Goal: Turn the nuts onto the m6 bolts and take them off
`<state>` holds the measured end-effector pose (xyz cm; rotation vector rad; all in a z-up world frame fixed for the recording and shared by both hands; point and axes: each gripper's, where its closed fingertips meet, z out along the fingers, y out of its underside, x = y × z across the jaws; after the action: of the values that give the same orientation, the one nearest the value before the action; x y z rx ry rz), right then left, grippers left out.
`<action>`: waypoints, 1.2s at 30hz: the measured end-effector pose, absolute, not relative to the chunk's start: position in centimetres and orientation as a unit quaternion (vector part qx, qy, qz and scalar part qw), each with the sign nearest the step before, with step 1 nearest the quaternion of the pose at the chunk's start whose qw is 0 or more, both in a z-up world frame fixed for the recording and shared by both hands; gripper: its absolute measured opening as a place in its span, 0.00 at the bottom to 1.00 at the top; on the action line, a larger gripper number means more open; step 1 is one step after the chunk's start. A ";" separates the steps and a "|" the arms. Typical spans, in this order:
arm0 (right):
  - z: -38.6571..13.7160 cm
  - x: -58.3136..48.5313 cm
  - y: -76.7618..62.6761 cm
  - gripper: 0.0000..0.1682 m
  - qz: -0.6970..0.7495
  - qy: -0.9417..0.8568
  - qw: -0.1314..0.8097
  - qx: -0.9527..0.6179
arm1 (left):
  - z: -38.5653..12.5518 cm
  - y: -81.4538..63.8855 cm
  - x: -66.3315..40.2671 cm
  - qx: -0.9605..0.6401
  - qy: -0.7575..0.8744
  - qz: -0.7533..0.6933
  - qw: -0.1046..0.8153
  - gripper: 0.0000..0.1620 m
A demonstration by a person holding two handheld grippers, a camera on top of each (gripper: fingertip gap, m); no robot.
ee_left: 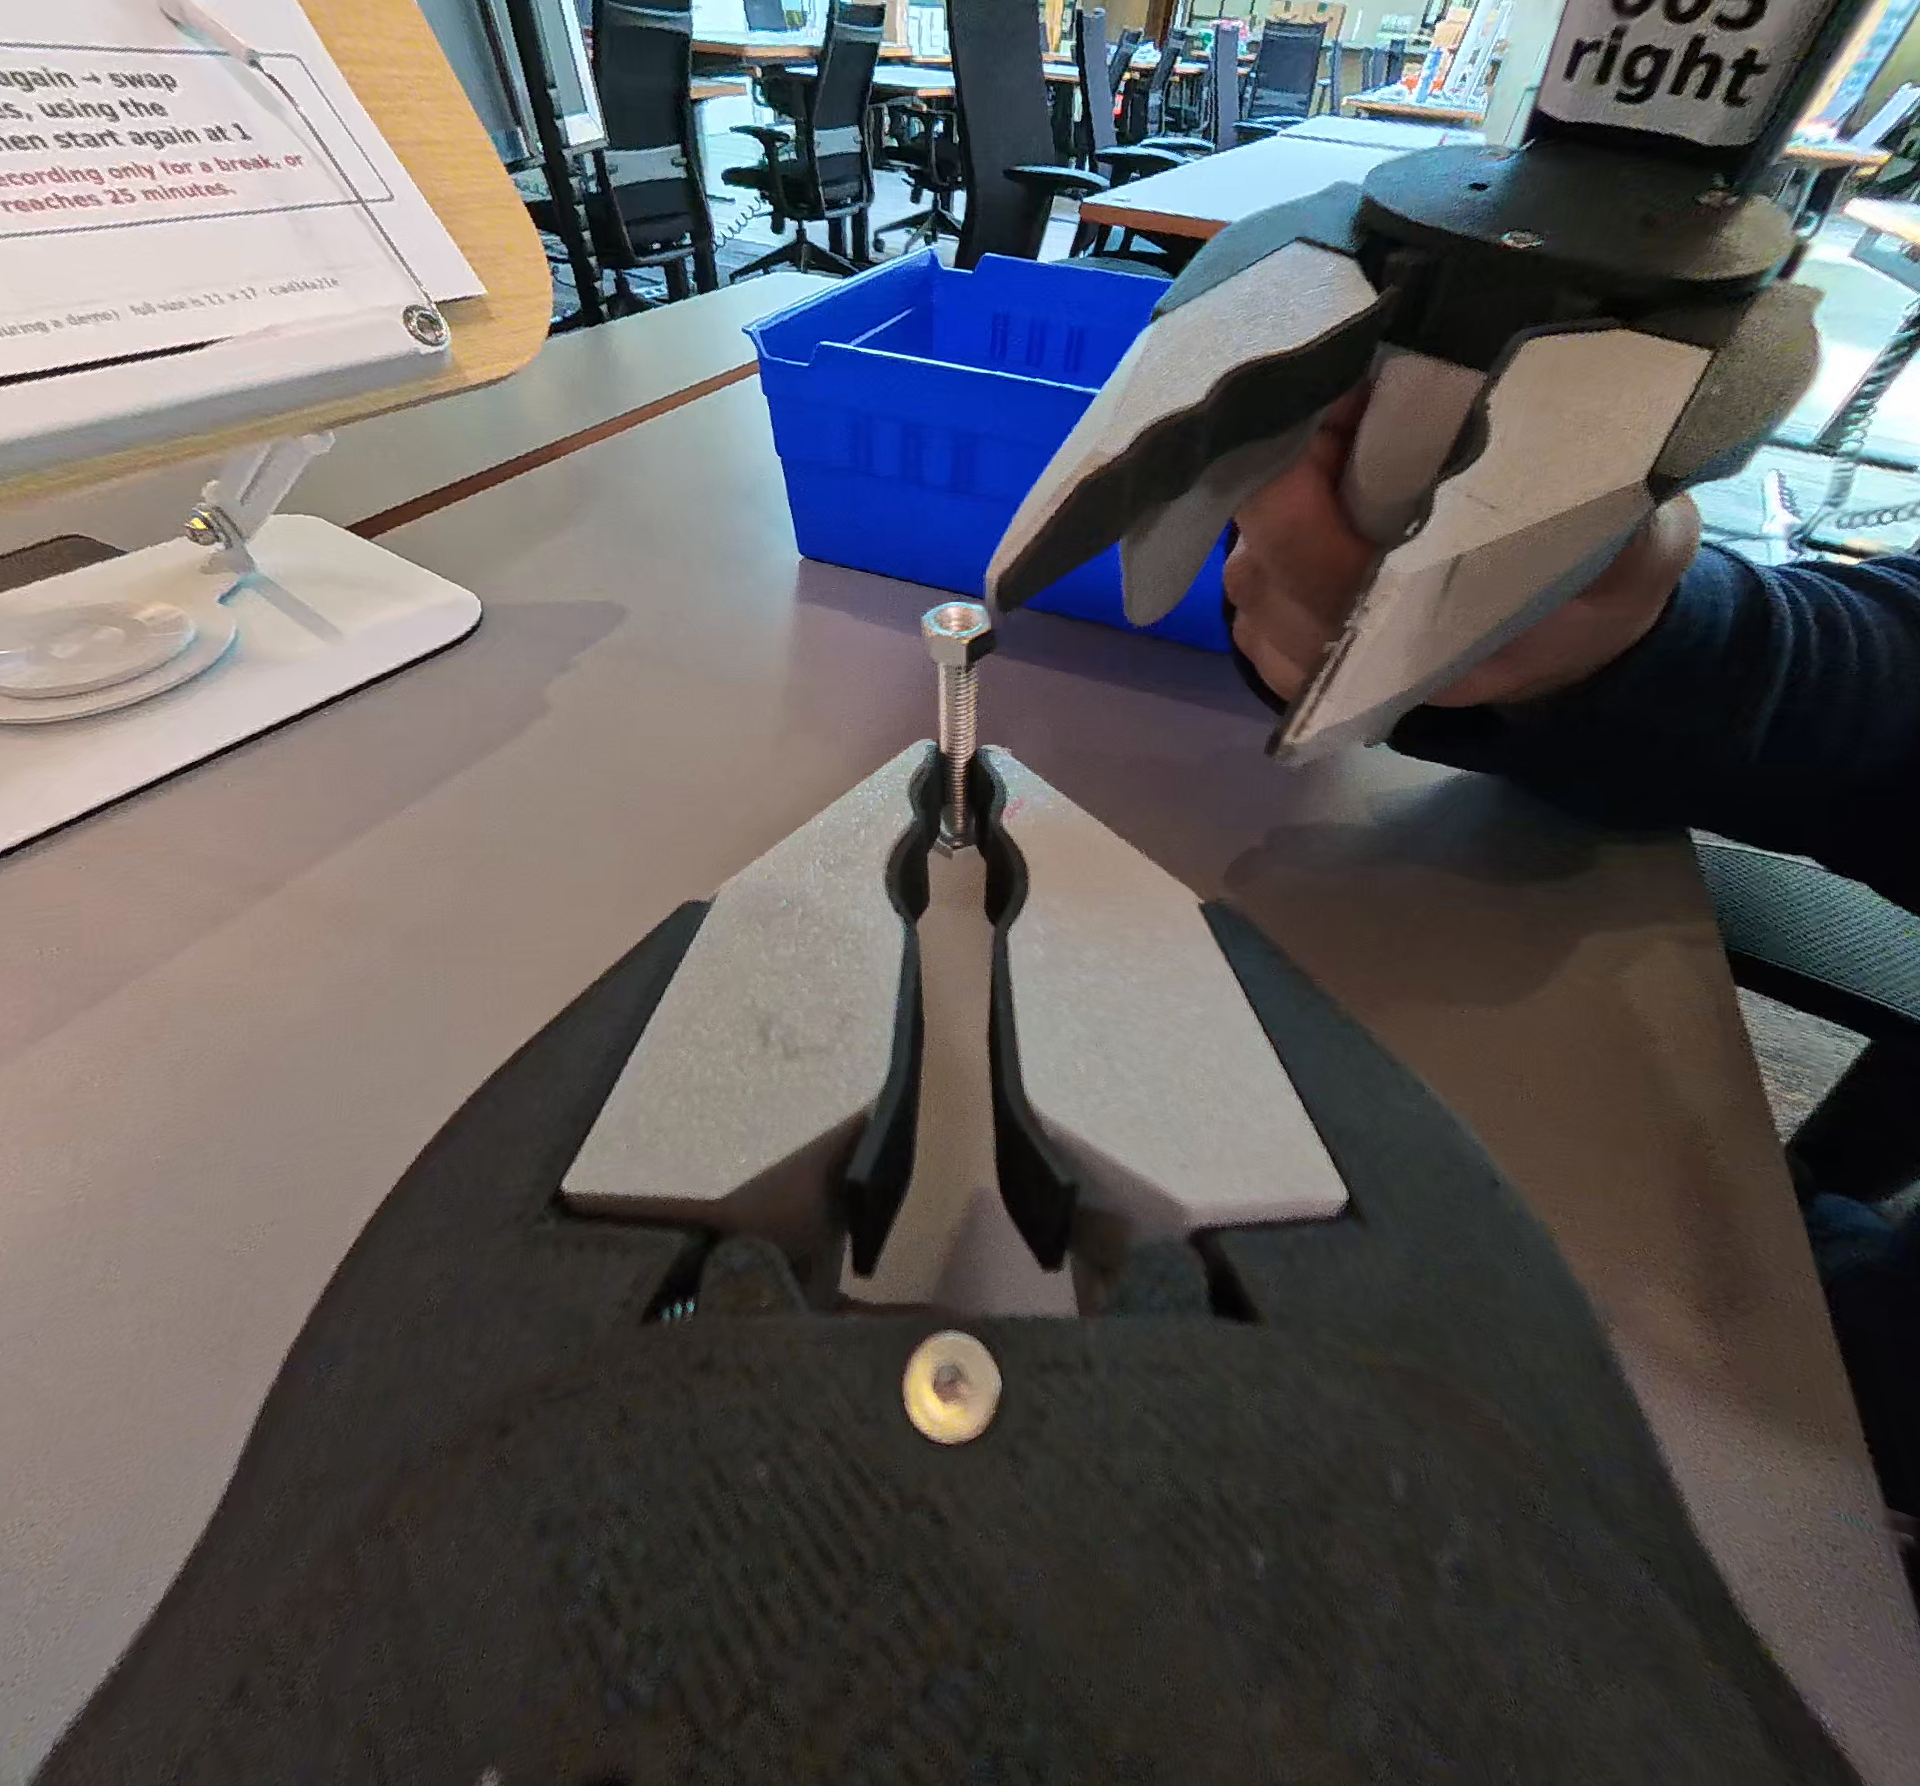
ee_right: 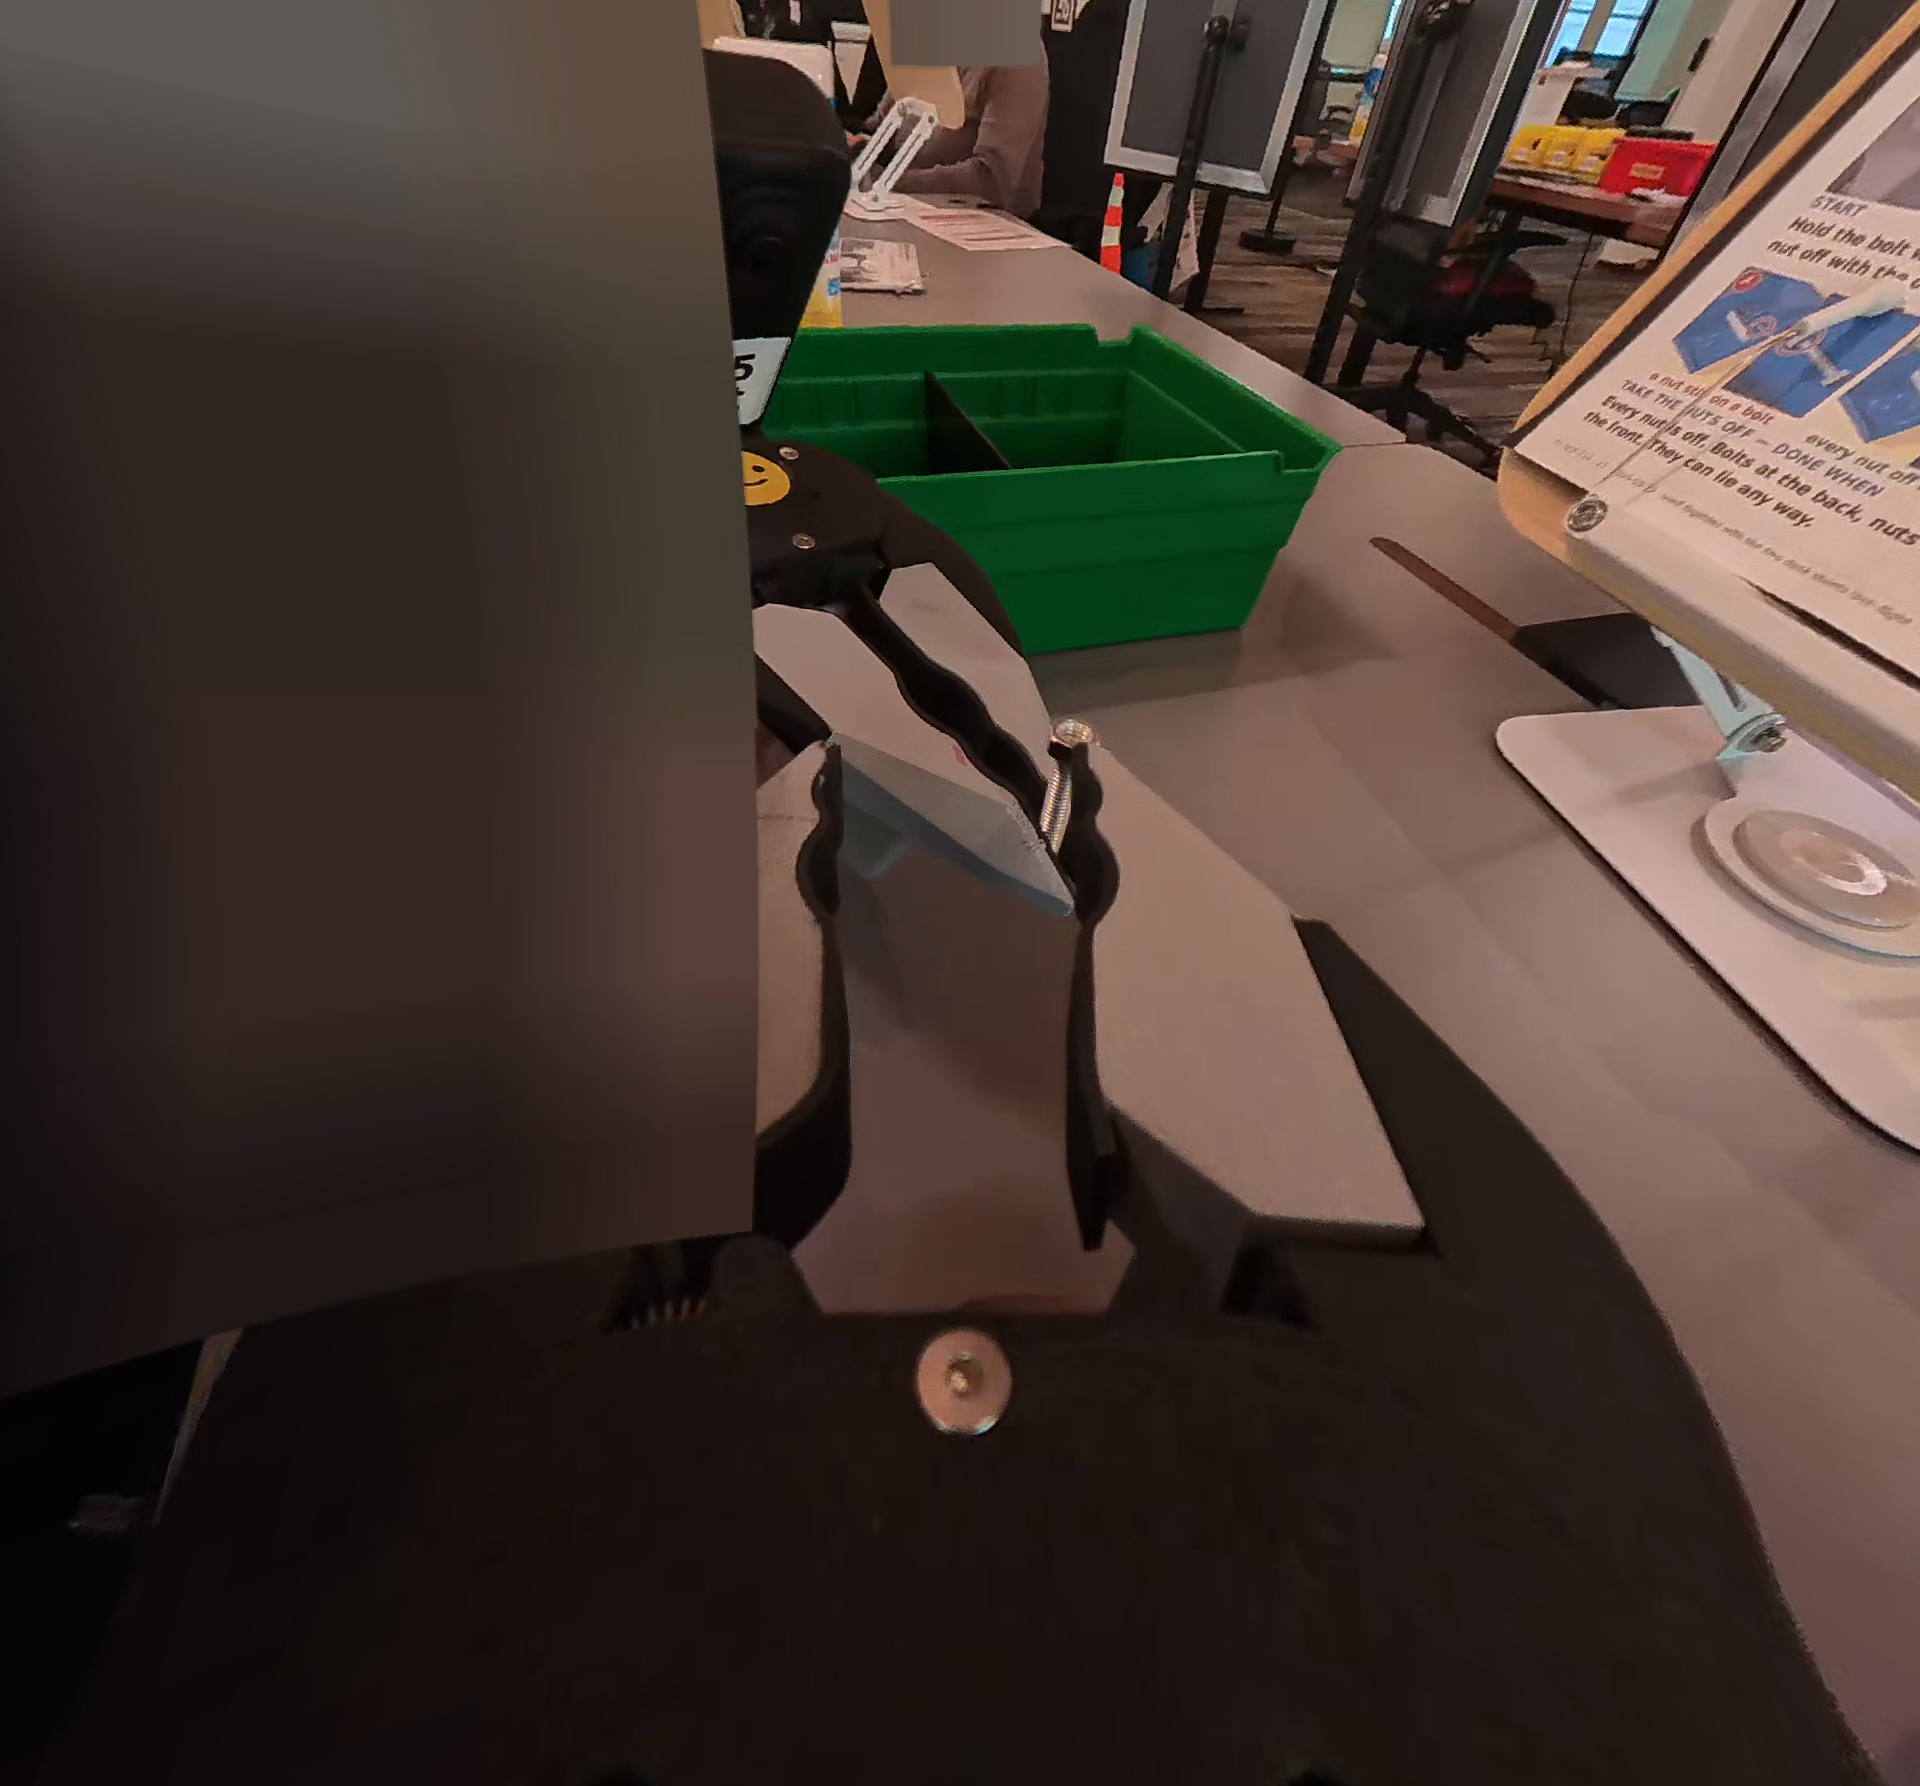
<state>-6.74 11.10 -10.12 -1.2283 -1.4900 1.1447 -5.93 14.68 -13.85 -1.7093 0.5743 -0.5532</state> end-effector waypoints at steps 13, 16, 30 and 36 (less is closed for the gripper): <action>-10.2 -6.5 11.0 0.24 0.464 -0.598 0.424 -0.497 | -14.2 14.3 -5.9 -0.730 0.256 -0.233 0.589 0.02; -10.2 -6.6 10.9 0.24 0.464 -0.599 0.423 -0.497 | -14.1 14.2 -5.7 -0.728 0.259 -0.234 0.590 0.02; -10.4 -6.7 10.9 0.24 0.460 -0.602 0.420 -0.500 | -14.1 14.2 -5.7 -0.729 0.260 -0.232 0.589 0.02; -10.5 -6.7 10.6 0.23 0.462 -0.604 0.417 -0.498 | -14.2 14.2 -5.7 -0.730 0.260 -0.232 0.588 0.02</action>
<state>-6.66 10.65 -10.45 -1.2503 -1.5156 1.1602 -5.70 14.19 -14.15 -1.7006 0.6059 -0.5410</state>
